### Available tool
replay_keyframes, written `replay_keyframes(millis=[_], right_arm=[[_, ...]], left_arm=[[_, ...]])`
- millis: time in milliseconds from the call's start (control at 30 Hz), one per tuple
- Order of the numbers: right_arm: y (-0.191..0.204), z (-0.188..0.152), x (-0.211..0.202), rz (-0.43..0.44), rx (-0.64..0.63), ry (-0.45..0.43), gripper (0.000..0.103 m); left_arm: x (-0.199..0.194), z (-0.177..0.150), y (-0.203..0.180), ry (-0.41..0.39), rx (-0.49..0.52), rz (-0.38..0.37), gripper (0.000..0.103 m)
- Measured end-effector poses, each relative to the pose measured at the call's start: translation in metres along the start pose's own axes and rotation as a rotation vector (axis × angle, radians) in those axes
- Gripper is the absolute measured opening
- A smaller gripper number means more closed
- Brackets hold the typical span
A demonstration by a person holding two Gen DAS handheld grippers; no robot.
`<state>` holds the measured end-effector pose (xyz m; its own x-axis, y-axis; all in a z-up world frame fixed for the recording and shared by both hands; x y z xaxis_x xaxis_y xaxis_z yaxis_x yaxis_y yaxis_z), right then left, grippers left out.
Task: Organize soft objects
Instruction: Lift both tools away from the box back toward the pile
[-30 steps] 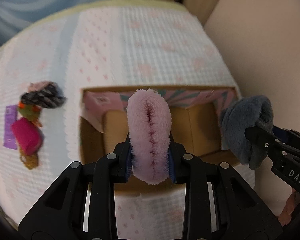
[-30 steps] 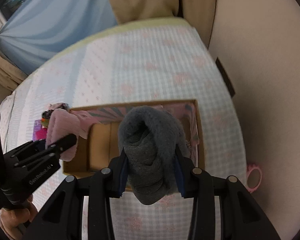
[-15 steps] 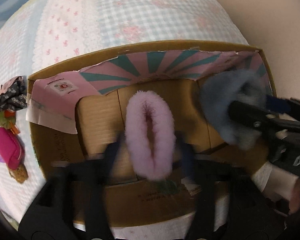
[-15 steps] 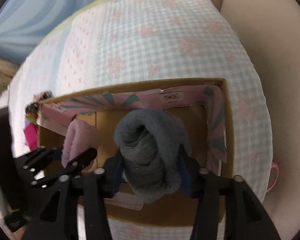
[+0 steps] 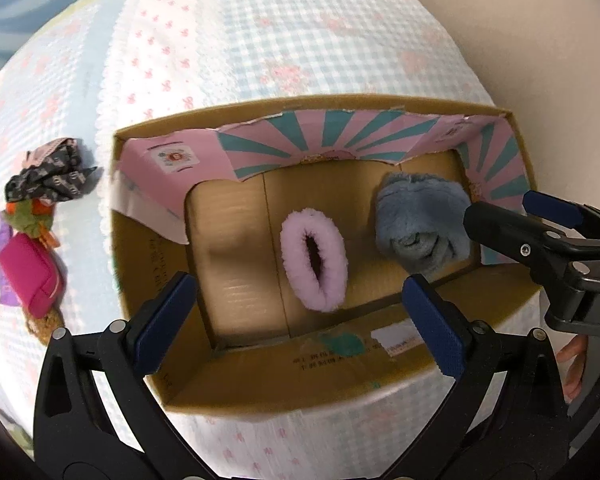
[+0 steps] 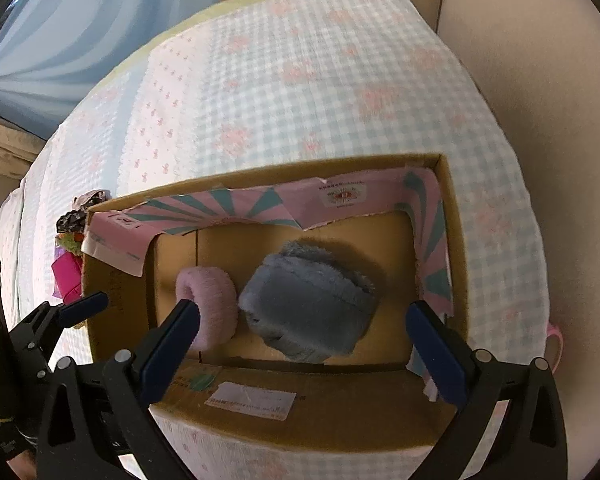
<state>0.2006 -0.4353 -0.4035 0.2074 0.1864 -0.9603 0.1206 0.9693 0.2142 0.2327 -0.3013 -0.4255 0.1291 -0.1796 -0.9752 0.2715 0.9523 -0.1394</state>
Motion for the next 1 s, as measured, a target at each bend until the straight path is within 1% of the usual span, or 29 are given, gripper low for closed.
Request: replay_keyframes(millis=[233, 367, 600, 667, 733, 800, 900, 1000], right_arm=[[0.012, -0.002, -0.030, -0.035, -0.065, -0.035, 0.103], [0.022, -0.008, -0.061, -0.046, -0.088, -0.073, 0.103], [0.040, -0.022, -0.136, -0.061, -0.082, -0.180, 0.103], [0.046, -0.027, -0.156, -0.064, -0.084, -0.210, 0.103], [0.052, -0.033, -0.180, -0.077, -0.080, -0.248, 0.103], [0.059, -0.038, -0.204, -0.114, -0.082, -0.285, 0.103], [0.070, -0.044, -0.232, -0.137, -0.084, -0.327, 0.103], [0.079, -0.052, -0.255, -0.144, -0.083, -0.371, 0.103]], left_arm=[[-0.046, -0.005, 0.004, -0.084, -0.018, 0.002, 0.103], [-0.084, -0.006, 0.005, -0.156, -0.023, 0.007, 0.103], [-0.164, -0.016, 0.012, -0.298, -0.075, -0.015, 0.103], [-0.185, -0.020, 0.016, -0.335, -0.081, -0.004, 0.103], [-0.215, -0.027, 0.019, -0.390, -0.074, 0.009, 0.103], [-0.239, -0.034, 0.021, -0.440, -0.066, 0.020, 0.103], [-0.268, -0.042, 0.024, -0.485, -0.058, 0.054, 0.103], [-0.291, -0.050, 0.028, -0.519, -0.059, 0.058, 0.103]])
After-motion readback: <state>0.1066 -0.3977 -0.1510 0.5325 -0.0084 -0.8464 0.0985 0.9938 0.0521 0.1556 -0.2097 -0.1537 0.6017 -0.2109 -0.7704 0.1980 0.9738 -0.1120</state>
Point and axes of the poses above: each gripper's, at about its wrist camera, not at the fingertips, and x roughly the way its jaws point, y to its left, z to its top, the point moved 8 cm from there along x, roughly the way its jaws point, and after that the axes turned 5 degrees about -x, right-handed, at the moved point
